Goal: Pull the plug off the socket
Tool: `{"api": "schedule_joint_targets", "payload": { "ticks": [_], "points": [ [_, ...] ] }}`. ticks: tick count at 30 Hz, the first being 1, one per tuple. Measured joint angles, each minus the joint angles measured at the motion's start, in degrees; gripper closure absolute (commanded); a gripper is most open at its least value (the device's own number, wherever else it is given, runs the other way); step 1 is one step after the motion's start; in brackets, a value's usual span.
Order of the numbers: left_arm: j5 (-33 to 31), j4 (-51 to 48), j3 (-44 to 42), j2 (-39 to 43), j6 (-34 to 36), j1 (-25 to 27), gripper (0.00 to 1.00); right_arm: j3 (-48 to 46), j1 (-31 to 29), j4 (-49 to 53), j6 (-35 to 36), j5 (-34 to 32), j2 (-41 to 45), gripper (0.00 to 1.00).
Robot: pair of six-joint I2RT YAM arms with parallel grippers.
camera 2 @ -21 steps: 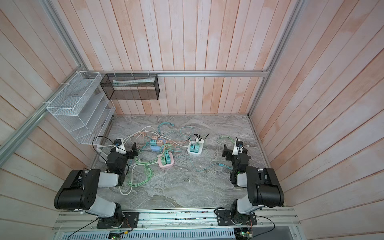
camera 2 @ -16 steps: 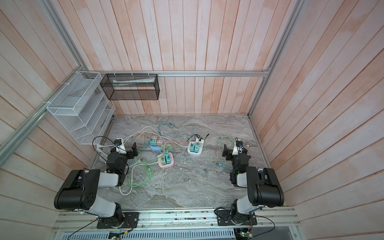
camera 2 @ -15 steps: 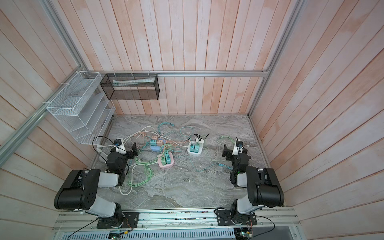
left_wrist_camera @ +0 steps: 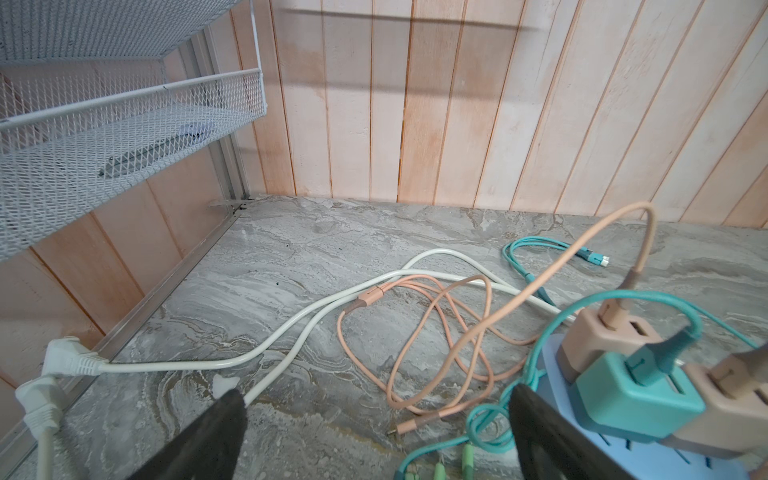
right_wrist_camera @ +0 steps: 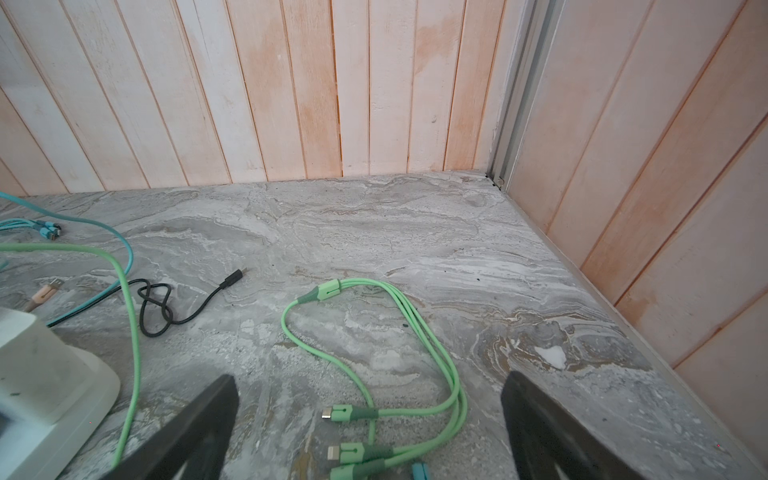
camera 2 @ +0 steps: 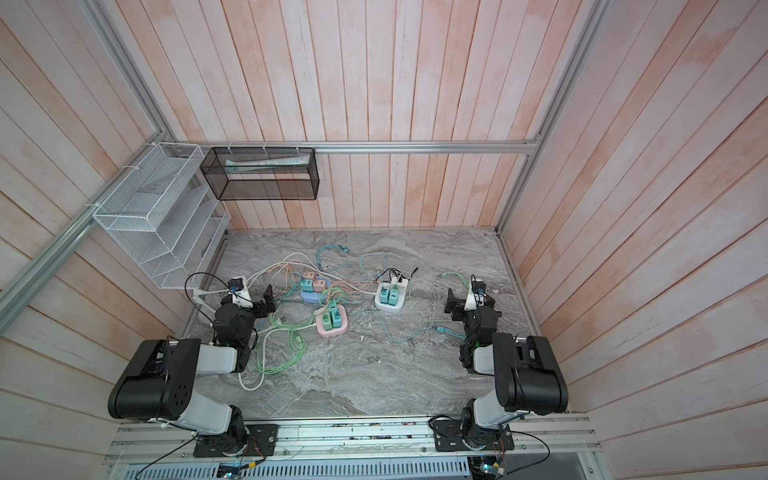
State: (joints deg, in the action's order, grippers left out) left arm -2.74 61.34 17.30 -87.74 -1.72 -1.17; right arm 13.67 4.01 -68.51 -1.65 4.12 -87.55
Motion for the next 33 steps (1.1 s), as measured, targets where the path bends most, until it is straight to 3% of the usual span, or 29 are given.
{"api": "schedule_joint_targets", "payload": {
  "ticks": [4, 10, 13, 17, 21, 27, 33],
  "points": [
    [0.0, -4.0, 1.0, 1.1, -0.3, 0.0, 0.00, 1.3, 0.0, 3.6, -1.0, -1.9, 1.6, 0.02],
    [-0.5, -28.6, 15.7, 8.8, -3.5, 0.0, 0.00, 9.9, 0.1, 22.0, -3.1, -1.1, 12.3, 0.02],
    [-0.9, -35.8, 17.9, 15.7, -5.1, 0.9, 0.00, 10.5, -0.2, 28.4, -5.0, 2.2, 19.3, 0.02],
    [-1.8, -43.0, 15.4, 25.5, -6.8, 6.4, 0.00, 8.9, -3.0, 34.1, -8.8, 4.4, 29.2, 0.04],
    [-2.0, -47.5, 10.9, 31.6, -7.8, 13.4, 0.00, 5.2, -9.6, 36.2, -11.9, 4.3, 36.2, 0.06],
    [-1.7, -52.5, 8.6, 29.5, -8.3, 20.6, 0.05, 1.5, -21.3, 39.1, -16.3, 0.8, 39.0, 0.08],
    [0.4, -54.2, 9.9, 22.8, -9.4, 23.3, 0.17, 0.9, -28.2, 39.8, -18.9, -2.4, 37.6, 0.10]
  ]
}}
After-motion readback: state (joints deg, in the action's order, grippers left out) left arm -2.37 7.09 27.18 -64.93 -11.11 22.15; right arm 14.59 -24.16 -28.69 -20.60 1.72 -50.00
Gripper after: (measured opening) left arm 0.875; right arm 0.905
